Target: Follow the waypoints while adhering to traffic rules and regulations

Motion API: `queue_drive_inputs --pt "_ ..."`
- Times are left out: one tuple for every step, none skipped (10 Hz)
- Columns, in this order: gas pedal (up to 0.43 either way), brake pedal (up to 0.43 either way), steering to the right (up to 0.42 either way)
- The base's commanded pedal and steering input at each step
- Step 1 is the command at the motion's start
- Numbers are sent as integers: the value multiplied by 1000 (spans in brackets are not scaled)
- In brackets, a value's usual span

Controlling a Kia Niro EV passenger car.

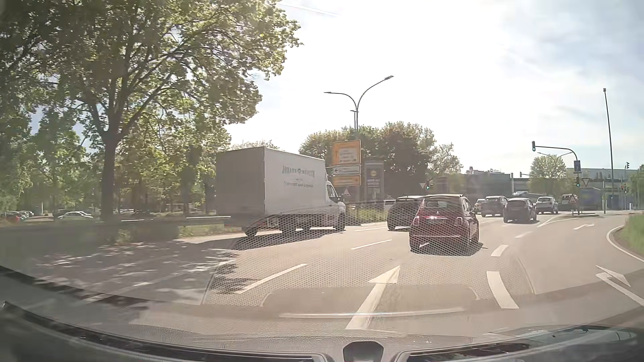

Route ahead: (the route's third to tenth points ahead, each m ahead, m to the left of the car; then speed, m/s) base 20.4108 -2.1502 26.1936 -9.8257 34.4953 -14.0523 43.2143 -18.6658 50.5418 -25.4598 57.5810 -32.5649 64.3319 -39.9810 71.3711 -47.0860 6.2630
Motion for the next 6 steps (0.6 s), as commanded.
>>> queue_drive_inputs --pt "150 0 177" --pt "150 0 177" --pt "157 0 177" --pt "157 0 177" --pt "157 0 177" --pt "157 0 177"
